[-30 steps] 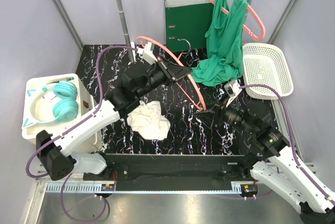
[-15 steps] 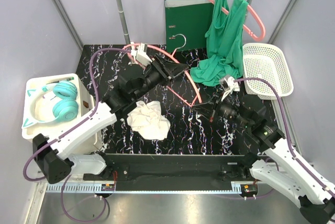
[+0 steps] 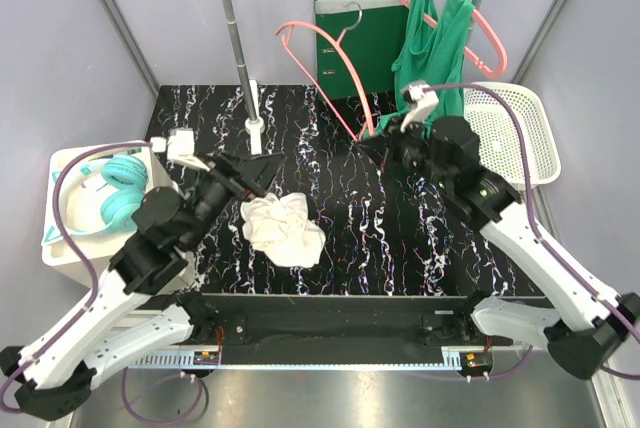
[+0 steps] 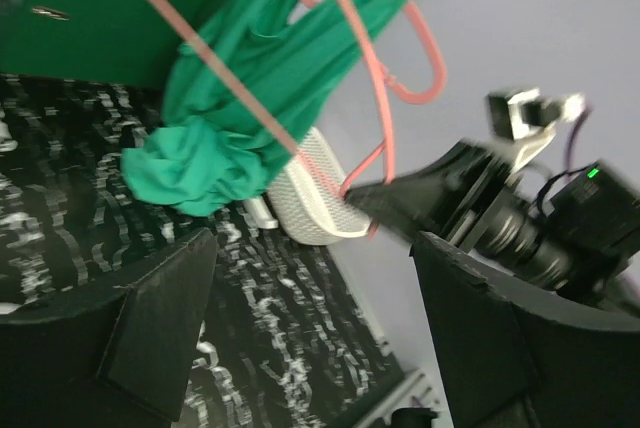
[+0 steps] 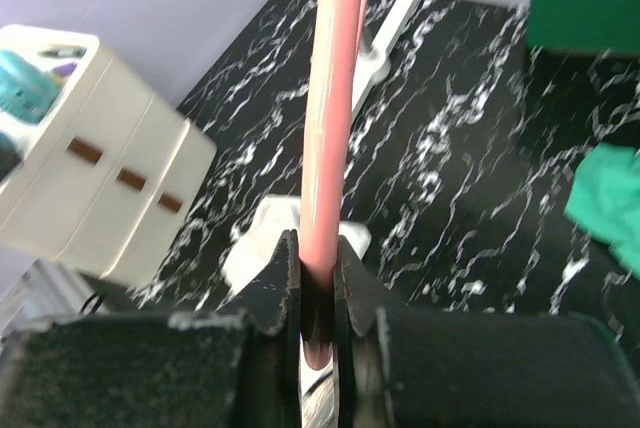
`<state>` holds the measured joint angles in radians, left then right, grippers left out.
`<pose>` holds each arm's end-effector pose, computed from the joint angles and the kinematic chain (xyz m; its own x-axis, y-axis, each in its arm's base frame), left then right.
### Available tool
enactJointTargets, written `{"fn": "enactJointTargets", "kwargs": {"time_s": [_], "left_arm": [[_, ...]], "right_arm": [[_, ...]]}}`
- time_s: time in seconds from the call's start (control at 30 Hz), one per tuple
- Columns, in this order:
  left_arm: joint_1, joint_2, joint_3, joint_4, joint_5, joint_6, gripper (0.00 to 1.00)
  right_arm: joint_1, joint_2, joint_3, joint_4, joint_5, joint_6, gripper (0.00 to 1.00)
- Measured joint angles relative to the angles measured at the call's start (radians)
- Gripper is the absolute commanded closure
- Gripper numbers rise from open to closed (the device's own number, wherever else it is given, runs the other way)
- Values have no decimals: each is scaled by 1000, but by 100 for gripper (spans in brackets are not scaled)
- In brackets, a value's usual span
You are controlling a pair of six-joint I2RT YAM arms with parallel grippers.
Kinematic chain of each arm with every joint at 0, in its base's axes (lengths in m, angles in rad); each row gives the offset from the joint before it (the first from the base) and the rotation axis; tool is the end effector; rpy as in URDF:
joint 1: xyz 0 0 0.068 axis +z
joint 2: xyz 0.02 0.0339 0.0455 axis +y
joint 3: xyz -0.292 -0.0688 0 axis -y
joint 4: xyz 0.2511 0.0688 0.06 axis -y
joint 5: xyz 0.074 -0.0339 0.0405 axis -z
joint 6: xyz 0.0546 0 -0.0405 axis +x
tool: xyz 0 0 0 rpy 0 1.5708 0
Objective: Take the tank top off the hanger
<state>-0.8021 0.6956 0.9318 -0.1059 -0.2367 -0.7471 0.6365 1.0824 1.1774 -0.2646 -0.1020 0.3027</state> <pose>0.1148 -0.1003 0.4342 -0.2987 -0.6413 -0.7067 0.4555 0.5550 -0.6961 0.2008 0.1553 0.4333 -0.3299 0.1249 -0.9357 -0.6010 0.7366 0.3102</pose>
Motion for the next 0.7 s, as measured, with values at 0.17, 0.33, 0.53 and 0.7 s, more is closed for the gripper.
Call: {"fn": "enactJointTargets", "kwargs": {"time_s": [0.17, 0.33, 0.53, 0.7], "left_arm": [[0, -128, -104, -95, -78, 37, 16], [0, -180, -170, -186, -112, 44, 16], [0, -205, -174, -211, -113, 44, 17], [0, -213, -175, -215, -108, 43, 17]], "right_arm": [[0, 168, 197, -13, 48, -85, 100], [0, 341, 405, -10, 59, -150, 100], [0, 521, 611, -10, 57, -187, 100], [0, 681, 790, -25, 54, -200, 100]]}}
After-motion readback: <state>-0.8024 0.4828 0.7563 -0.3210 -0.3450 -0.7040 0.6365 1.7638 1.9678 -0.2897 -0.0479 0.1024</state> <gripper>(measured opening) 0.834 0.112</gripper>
